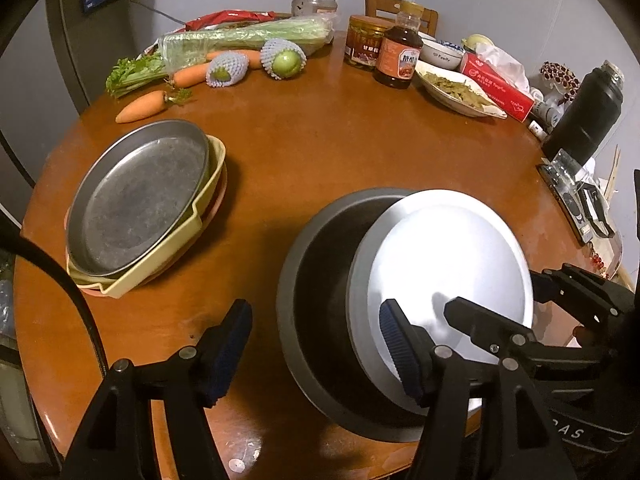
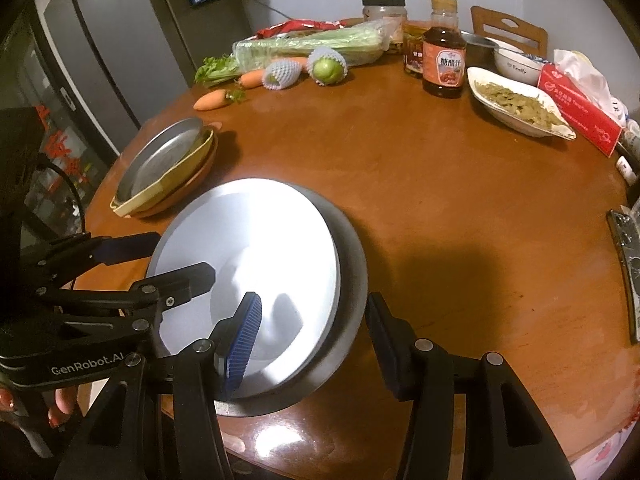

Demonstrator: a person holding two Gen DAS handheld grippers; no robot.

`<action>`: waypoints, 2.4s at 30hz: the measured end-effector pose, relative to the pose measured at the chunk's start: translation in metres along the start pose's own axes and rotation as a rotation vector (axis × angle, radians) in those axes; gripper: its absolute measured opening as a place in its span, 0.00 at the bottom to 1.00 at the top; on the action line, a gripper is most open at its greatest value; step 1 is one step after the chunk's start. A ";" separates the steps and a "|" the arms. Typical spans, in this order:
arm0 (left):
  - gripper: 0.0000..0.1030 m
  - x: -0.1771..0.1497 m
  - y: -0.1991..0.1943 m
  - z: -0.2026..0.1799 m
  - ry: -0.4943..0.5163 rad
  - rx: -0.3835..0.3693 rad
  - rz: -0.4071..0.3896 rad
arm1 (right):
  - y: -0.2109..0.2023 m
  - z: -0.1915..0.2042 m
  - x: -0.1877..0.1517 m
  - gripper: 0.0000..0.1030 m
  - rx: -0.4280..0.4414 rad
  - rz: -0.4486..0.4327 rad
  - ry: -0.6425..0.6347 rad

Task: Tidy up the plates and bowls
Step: 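Grasp the rim of the steel bowl with both grippers, then lift the steel bowl with both grippers and carry it toward the grey tray stack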

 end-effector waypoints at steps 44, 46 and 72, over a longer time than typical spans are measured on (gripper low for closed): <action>0.57 0.038 -0.061 0.055 -0.052 0.021 -0.129 | -0.034 0.050 0.076 0.35 0.037 -0.134 -0.078; 0.57 0.039 -0.064 0.064 -0.067 0.028 -0.134 | -0.034 0.057 0.082 0.35 0.041 -0.137 -0.090; 0.57 0.054 -0.061 0.157 -0.212 0.082 -0.116 | 0.010 0.137 0.150 0.35 0.086 -0.087 -0.248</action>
Point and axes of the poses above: each gripper's, at about its wrist camera, not at the fingertips, and y roughly the way its jaws point, z to its left, x to its top, the point moved 2 cm from there along y, roughly the way its jaws point, and after that the axes turned 12 degrees about z, right-handed, at the moved point
